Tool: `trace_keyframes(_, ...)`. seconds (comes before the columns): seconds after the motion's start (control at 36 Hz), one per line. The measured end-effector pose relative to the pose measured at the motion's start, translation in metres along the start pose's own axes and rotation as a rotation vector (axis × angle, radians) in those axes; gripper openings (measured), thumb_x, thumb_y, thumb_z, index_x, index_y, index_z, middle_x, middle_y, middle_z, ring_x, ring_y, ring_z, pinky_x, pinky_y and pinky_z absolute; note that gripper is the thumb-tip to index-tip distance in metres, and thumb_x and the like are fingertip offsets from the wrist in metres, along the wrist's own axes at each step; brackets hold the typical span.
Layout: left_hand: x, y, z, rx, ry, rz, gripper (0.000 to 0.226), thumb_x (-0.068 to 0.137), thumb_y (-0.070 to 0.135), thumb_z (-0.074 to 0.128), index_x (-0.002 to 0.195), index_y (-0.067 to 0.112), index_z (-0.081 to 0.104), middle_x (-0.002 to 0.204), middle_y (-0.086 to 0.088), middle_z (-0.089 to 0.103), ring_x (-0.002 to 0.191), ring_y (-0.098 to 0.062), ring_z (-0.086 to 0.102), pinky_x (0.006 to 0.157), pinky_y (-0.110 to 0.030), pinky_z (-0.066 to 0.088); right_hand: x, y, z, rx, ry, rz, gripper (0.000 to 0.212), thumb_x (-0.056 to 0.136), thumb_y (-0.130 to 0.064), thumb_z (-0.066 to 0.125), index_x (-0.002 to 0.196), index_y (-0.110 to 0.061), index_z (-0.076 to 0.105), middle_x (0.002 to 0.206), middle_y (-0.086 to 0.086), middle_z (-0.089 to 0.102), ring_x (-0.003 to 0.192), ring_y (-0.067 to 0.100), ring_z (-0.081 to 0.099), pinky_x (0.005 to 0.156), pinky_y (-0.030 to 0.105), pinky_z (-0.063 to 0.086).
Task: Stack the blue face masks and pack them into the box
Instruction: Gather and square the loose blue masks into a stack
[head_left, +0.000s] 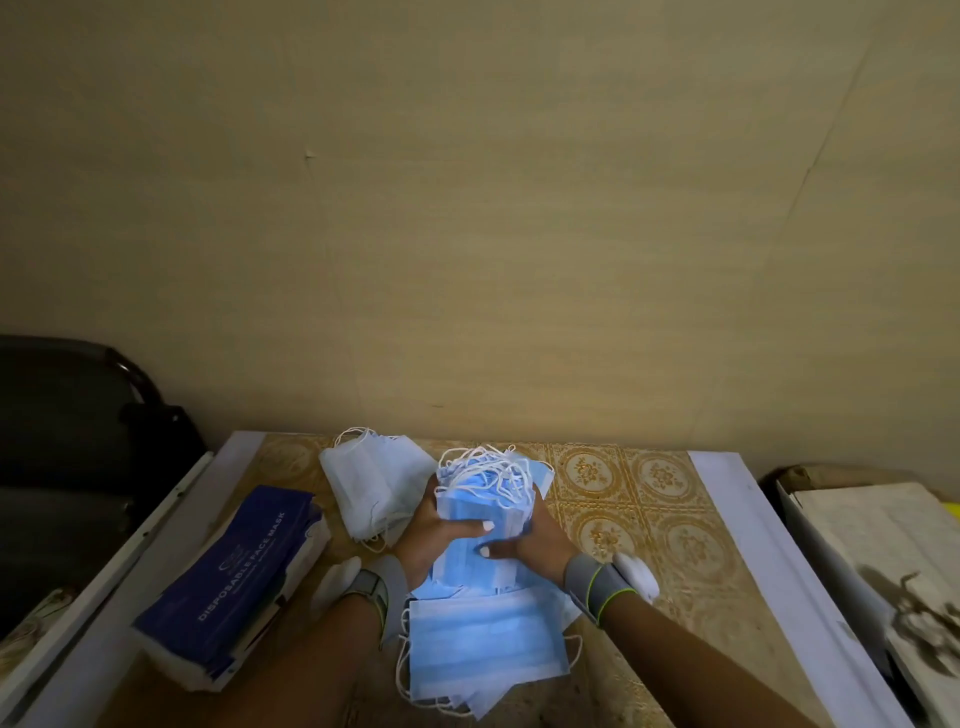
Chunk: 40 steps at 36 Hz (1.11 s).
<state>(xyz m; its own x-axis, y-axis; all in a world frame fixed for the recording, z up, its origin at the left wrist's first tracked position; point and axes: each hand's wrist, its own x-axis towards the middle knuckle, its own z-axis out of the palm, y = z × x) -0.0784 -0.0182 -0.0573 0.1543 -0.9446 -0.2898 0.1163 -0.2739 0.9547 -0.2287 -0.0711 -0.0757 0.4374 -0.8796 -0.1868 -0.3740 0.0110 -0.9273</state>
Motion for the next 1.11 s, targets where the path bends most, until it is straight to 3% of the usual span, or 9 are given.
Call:
trace_keyframes(0.11, -0.004, 0.003, 0.004, -0.025, 0.031, 0.013, 0.072, 0.069, 0.002, 0.078, 0.133, 0.007, 0.044, 0.129, -0.009, 0.058, 0.108, -0.023, 0.058, 0.077, -0.028, 0.053, 0.004, 0.000, 0.005, 0.047, 0.009, 0.000, 0.079, 0.065, 0.009, 0.076, 0.120, -0.026, 0.031, 0.121, 0.004, 0.054, 0.118, 0.021, 0.052, 0.087, 0.022, 0.048)
trace_keyframes(0.25, -0.003, 0.005, -0.001, -0.048, 0.074, 0.052, 0.082, 0.060, 0.014, 0.083, 0.132, 0.004, 0.047, 0.132, -0.013, 0.058, 0.119, -0.029, 0.057, 0.102, -0.045, 0.047, 0.006, -0.004, 0.008, 0.053, 0.078, 0.040, 0.092, 0.060, -0.019, 0.079, 0.139, -0.012, 0.032, 0.140, 0.006, 0.047, 0.132, 0.024, 0.043, 0.110, 0.042, 0.038)
trace_keyframes(0.36, 0.001, 0.003, -0.006, -0.031, 0.070, 0.057, 0.103, 0.045, 0.030, 0.086, 0.137, 0.007, 0.043, 0.138, -0.012, 0.053, 0.126, -0.030, 0.052, 0.107, -0.049, 0.043, 0.009, -0.003, 0.009, 0.035, 0.090, 0.059, 0.102, 0.054, -0.031, 0.079, 0.142, -0.011, 0.031, 0.144, 0.008, 0.044, 0.134, 0.026, 0.040, 0.110, 0.044, 0.037)
trace_keyframes(0.56, -0.001, -0.006, -0.002, 0.035, 0.073, -0.014, 0.058, 0.080, 0.004, 0.068, 0.134, 0.003, 0.046, 0.135, -0.015, 0.055, 0.123, -0.031, 0.053, 0.099, -0.038, 0.046, 0.006, 0.003, 0.008, -0.039, -0.041, 0.040, 0.088, 0.059, -0.019, 0.082, 0.136, -0.012, 0.040, 0.133, -0.001, 0.050, 0.125, 0.015, 0.045, 0.102, 0.026, 0.039)
trace_keyframes(0.67, 0.000, -0.005, -0.003, 0.044, 0.032, 0.037, 0.050, 0.080, 0.001, 0.068, 0.128, 0.002, 0.052, 0.124, -0.010, 0.061, 0.101, -0.020, 0.061, 0.077, -0.017, 0.056, 0.004, 0.003, 0.001, -0.003, 0.031, 0.082, 0.050, 0.073, -0.001, 0.074, 0.120, -0.003, 0.059, 0.116, 0.008, 0.061, 0.107, 0.016, 0.054, 0.082, 0.019, 0.041)
trace_keyframes(0.75, 0.005, -0.005, -0.006, 0.020, 0.016, 0.034, 0.051, 0.077, 0.000, 0.070, 0.125, 0.005, 0.054, 0.123, -0.011, 0.064, 0.101, -0.021, 0.064, 0.083, -0.029, 0.055, 0.003, -0.004, -0.003, 0.056, 0.074, 0.083, 0.037, 0.073, -0.001, 0.074, 0.109, -0.002, 0.066, 0.106, 0.009, 0.066, 0.095, 0.017, 0.058, 0.081, 0.026, 0.048)
trace_keyframes(0.86, 0.006, -0.004, -0.010, 0.013, -0.032, 0.054, 0.042, 0.081, 0.005, 0.069, 0.116, 0.023, 0.055, 0.109, 0.002, 0.067, 0.093, -0.008, 0.065, 0.068, -0.017, 0.056, 0.004, -0.014, -0.003, 0.138, 0.060, 0.075, 0.028, 0.072, -0.001, 0.075, 0.098, -0.007, 0.067, 0.093, 0.006, 0.066, 0.082, 0.018, 0.061, 0.064, 0.015, 0.050)
trace_keyframes(1.0, 0.005, -0.016, -0.015, 0.039, 0.002, 0.013, 0.050, 0.076, 0.029, 0.073, 0.120, 0.025, 0.050, 0.119, 0.000, 0.063, 0.102, -0.013, 0.063, 0.077, -0.025, 0.054, 0.007, -0.023, -0.003, 0.176, 0.126, 0.076, 0.025, 0.058, -0.017, 0.081, 0.081, -0.021, 0.070, 0.099, 0.009, 0.072, 0.094, 0.026, 0.067, 0.087, 0.039, 0.055)
trace_keyframes(1.11, 0.001, -0.026, -0.023, 0.241, -0.108, -0.140, 0.031, 0.086, 0.026, 0.065, 0.113, 0.024, 0.050, 0.109, 0.005, 0.062, 0.089, -0.001, 0.058, 0.067, -0.014, 0.048, 0.004, -0.026, -0.009, 0.206, 0.203, 0.081, 0.021, 0.063, -0.009, 0.078, 0.072, -0.024, 0.066, 0.089, 0.007, 0.070, 0.085, 0.026, 0.065, 0.080, 0.037, 0.054)
